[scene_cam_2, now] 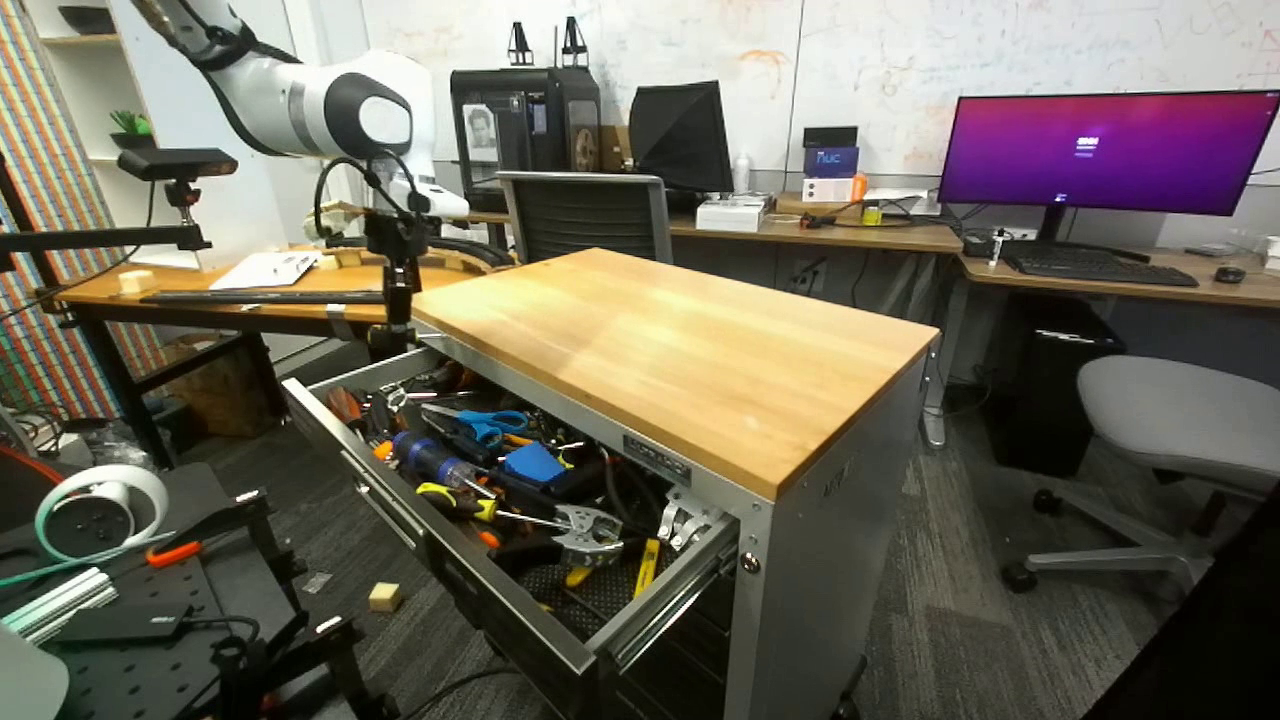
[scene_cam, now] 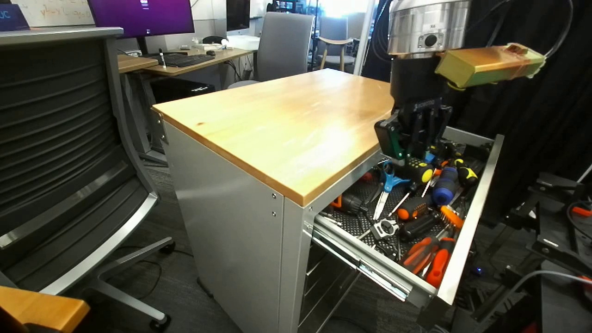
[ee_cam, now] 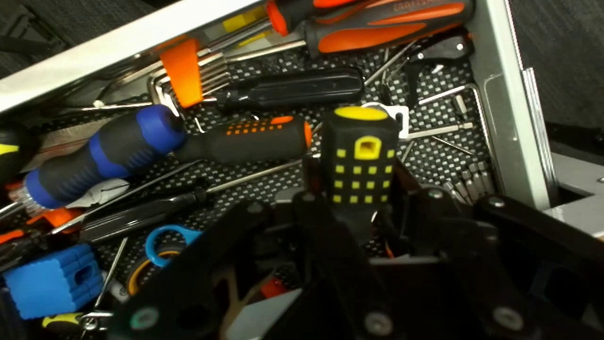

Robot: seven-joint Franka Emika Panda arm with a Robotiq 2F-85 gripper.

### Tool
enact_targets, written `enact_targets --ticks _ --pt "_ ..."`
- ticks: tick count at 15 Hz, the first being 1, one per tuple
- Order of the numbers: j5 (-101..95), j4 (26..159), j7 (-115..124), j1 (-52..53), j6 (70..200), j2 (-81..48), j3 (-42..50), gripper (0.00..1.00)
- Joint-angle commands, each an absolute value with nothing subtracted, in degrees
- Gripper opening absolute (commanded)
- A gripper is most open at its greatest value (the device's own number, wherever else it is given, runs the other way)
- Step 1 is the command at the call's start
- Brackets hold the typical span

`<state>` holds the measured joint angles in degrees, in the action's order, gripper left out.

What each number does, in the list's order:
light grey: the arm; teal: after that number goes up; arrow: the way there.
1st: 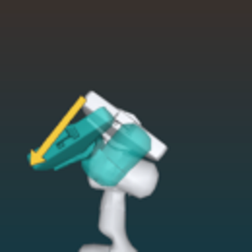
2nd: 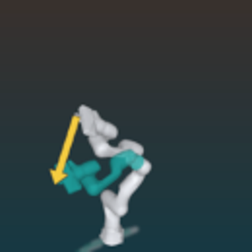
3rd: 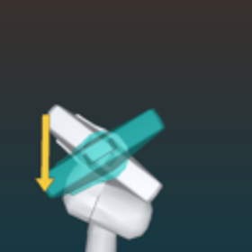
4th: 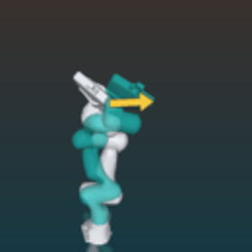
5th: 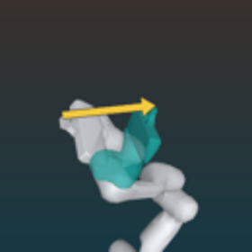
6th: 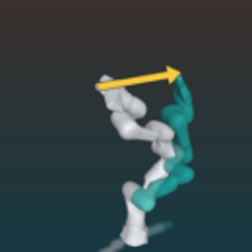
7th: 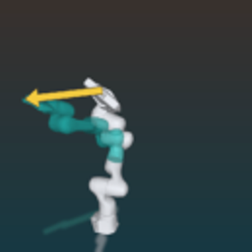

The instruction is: Put the screwdriver in the drawer then close it

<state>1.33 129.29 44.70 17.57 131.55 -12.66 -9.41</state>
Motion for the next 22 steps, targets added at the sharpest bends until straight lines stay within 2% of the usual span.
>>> enact_targets --ticks 1,2,5,7,13,14,15,16,19,22 --pt "0.13 129.80 51.35 19.03 135.52 -12.91 -9.66 0.60" --pt "-0.34 130.18 52.82 19.30 135.52 -12.55 -9.57 0.65" --pt "0.94 131.80 51.44 18.80 130.54 -10.10 -10.31 0.90" --pt "4.42 134.24 47.66 17.71 126.70 -7.92 -11.33 1.00" --pt "8.98 140.44 38.23 17.28 115.30 -8.35 -12.73 1.00" --pt "9.12 140.58 36.25 17.23 113.58 -9.41 -12.73 0.75" --pt "8.78 140.70 34.68 17.27 112.55 -10.54 -12.66 0.74" --pt "6.99 140.49 36.20 17.68 112.84 -11.88 -12.24 0.68" --pt "1.52 137.75 39.84 19.35 117.32 -17.26 -11.68 0.42" --pt "-2.57 134.46 40.63 20.35 120.68 -21.36 -11.04 0.19"
